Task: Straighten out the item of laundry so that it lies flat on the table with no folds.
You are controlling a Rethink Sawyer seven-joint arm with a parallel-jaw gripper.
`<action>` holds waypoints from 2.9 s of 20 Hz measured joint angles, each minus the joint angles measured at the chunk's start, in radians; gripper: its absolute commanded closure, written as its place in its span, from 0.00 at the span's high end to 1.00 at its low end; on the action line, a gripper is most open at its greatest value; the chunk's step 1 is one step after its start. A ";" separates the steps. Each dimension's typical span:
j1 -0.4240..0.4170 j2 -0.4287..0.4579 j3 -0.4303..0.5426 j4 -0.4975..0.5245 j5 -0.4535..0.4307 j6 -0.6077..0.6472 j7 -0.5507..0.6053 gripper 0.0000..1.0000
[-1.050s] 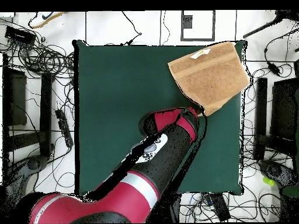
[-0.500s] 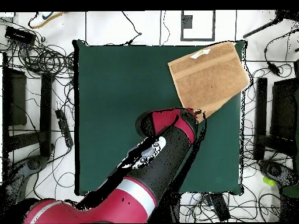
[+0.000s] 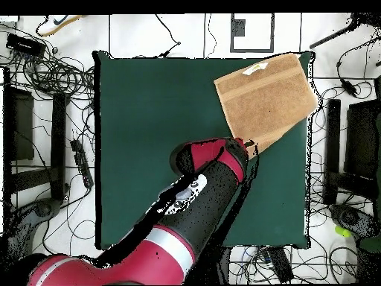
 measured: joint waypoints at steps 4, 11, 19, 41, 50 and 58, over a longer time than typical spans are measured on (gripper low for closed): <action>-0.001 0.020 0.000 0.000 0.001 0.000 0.000 1.00; -0.003 0.075 0.000 0.000 0.006 0.000 0.000 1.00; -0.003 0.133 0.000 -0.001 0.011 0.000 0.000 1.00; -0.003 0.175 -0.014 -0.001 0.090 -0.036 0.002 1.00; 0.015 0.213 -0.062 -0.007 0.090 -0.155 0.002 1.00; 0.084 0.346 -0.199 -0.048 0.130 -0.236 0.007 1.00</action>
